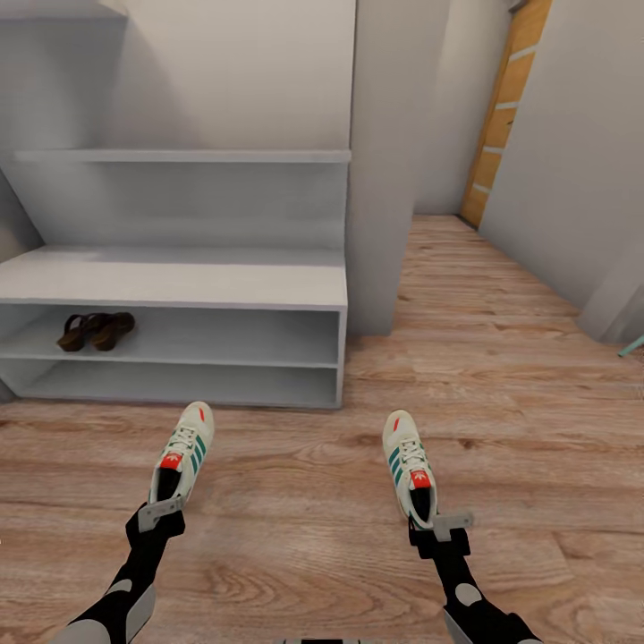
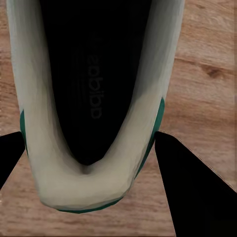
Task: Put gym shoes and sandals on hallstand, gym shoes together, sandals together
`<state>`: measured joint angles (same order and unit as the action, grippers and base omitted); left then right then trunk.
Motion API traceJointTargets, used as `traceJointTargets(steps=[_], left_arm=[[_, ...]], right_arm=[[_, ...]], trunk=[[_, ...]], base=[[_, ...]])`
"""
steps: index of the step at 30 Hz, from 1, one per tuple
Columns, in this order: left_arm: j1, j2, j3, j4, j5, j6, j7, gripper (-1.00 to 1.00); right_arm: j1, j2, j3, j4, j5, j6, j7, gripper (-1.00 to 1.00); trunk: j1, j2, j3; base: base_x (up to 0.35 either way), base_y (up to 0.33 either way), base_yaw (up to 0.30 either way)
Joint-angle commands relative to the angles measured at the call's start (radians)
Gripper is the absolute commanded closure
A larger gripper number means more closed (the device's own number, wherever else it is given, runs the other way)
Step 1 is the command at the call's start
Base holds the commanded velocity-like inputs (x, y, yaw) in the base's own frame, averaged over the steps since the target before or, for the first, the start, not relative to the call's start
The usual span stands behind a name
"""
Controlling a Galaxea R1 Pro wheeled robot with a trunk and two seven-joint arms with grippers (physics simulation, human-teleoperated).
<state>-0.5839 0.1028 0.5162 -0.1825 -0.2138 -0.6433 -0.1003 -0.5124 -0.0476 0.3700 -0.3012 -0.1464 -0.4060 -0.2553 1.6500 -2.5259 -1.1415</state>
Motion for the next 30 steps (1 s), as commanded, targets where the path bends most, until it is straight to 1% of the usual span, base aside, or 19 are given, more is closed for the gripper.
traceJointTargets(steps=[1,7,20,21,22,25,26,27,28,29,30], left_arm=[[0.000,0.000,0.001,0.000,0.001,0.000,0.001,1.00],[0.000,0.000,0.001,0.000,0.001,-0.001,0.001,1.00],[-0.001,-0.004,0.001,0.000,0.001,-0.001,0.001,1.00],[-0.001,-0.005,0.001,0.000,0.001,-0.001,0.001,1.00],[0.000,-0.017,0.001,0.001,0.001,-0.001,0.001,1.00],[-0.001,-0.028,0.000,0.000,0.002,-0.002,0.001,1.00],[0.000,-0.111,-0.001,-0.005,0.004,0.001,0.004,1.00],[0.000,-0.137,-0.001,-0.006,0.003,0.001,0.006,1.00],[0.000,-0.152,-0.001,-0.007,0.002,0.001,0.007,1.00],[0.000,-0.187,-0.002,-0.013,0.000,0.000,0.019,1.00],[0.000,-0.205,-0.003,-0.017,-0.001,0.000,0.036,1.00]], right_arm=[[0.000,0.000,0.000,0.000,-0.001,0.000,-0.001,1.00],[0.000,0.000,0.000,0.000,-0.001,0.000,-0.001,1.00],[0.000,0.000,0.000,0.000,-0.001,0.000,-0.001,1.00],[0.000,0.000,0.000,0.000,-0.001,0.001,-0.001,1.00],[0.000,0.000,0.000,-0.001,-0.001,0.001,-0.001,1.00],[0.000,0.000,0.000,-0.001,-0.001,0.001,-0.001,1.00],[0.000,0.000,0.001,-0.002,0.000,0.001,-0.001,1.00],[0.000,0.000,0.001,-0.002,0.001,0.001,-0.001,1.00],[0.000,0.000,0.001,-0.002,0.001,0.001,-0.001,1.00],[0.000,0.000,0.000,-0.002,0.001,0.001,-0.001,1.00],[0.000,0.000,0.000,-0.002,0.001,0.001,-0.001,1.00]], trunk=[[0.000,0.000,0.000],[0.000,0.000,0.000],[0.000,0.000,0.000],[0.000,0.000,0.000],[0.000,0.000,0.000],[0.000,0.000,0.000],[0.000,0.000,0.000],[0.000,0.000,0.000],[0.000,0.000,0.000],[0.000,0.000,0.000],[0.000,0.000,0.000]], base=[[-0.119,0.114,-0.020],[-0.071,0.081,-0.008],[-0.006,0.008,-0.001],[0.000,0.000,0.000],[0.000,0.000,0.000],[0.000,0.000,0.000],[0.000,0.000,0.000],[0.000,0.000,0.000],[0.000,0.000,0.000],[0.000,0.000,0.000],[0.000,0.000,0.000]])
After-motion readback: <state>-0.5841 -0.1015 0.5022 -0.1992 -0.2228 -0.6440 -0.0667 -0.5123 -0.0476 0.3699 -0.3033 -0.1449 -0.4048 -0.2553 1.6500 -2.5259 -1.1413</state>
